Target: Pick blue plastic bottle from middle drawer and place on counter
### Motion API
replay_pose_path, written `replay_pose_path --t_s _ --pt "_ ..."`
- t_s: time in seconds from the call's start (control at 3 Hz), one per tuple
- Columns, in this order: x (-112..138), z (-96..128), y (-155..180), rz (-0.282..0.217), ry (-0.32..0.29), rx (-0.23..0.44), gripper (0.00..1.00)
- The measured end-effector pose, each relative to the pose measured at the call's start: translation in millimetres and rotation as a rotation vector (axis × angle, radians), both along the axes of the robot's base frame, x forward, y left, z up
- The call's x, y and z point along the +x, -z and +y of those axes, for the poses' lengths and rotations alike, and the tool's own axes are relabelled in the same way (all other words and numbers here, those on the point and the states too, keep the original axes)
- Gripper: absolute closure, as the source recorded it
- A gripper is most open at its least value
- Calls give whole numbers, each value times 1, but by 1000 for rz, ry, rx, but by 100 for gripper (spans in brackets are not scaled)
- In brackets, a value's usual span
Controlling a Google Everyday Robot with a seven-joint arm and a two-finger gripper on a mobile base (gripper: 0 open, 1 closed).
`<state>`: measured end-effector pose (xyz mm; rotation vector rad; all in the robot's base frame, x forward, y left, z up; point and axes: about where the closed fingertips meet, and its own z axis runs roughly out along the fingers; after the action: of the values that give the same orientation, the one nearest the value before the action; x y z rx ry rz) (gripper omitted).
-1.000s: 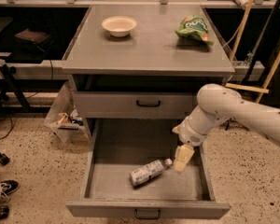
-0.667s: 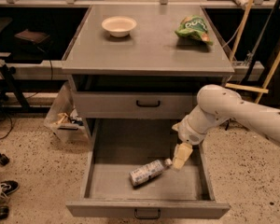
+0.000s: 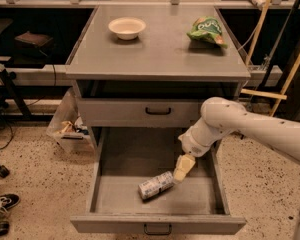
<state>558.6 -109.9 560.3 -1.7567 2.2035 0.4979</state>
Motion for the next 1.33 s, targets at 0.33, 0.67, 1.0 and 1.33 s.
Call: replay_pose_path --t_s 0.33,0.67,1.0,1.33 --pt "16 28 38 -25 110 31 0" --pt "36 33 34 -88 156 57 0" --pt "36 33 35 -88 155 57 0" --pt "28 62 63 -64 68 96 0"
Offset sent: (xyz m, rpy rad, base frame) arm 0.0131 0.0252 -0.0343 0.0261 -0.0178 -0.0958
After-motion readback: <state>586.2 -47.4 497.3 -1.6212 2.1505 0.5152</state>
